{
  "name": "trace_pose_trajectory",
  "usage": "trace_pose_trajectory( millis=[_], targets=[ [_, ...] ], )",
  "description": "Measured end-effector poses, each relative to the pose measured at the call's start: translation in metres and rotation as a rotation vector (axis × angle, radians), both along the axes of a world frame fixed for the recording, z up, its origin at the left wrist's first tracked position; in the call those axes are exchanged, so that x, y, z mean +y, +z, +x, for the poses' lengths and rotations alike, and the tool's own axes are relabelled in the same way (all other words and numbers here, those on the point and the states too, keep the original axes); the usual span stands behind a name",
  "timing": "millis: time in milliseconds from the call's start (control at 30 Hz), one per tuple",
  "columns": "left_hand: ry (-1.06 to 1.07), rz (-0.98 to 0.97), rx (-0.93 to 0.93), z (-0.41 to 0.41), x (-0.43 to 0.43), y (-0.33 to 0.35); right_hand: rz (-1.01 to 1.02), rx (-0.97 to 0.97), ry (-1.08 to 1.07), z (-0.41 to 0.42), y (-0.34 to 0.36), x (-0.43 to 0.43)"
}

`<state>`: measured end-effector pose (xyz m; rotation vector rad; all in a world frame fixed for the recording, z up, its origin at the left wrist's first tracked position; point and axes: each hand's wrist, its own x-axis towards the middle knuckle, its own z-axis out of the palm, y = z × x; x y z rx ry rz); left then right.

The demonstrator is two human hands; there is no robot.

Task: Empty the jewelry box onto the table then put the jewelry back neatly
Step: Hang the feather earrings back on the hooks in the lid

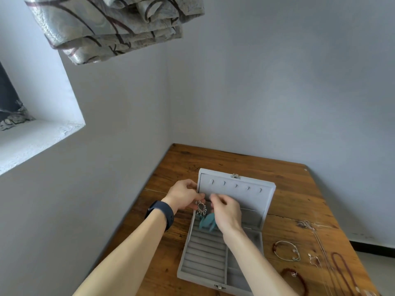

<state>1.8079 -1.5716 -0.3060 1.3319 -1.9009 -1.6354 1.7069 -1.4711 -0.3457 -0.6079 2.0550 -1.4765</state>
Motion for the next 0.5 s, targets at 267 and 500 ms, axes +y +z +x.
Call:
trace_pose_trajectory(
  millis=[267, 500],
  targets=[
    [0.014, -0.04, -0.026, 0.0, 0.003, -0.004, -0.082, -0.06, -0.067, 0.001, 0.02, -0.012],
    [0.017, -0.064, -0.04, 0.001, 0.004, -0.005, 0.006, 0.006, -0.116, 0.006, 0.022, -0.017]
  ],
)
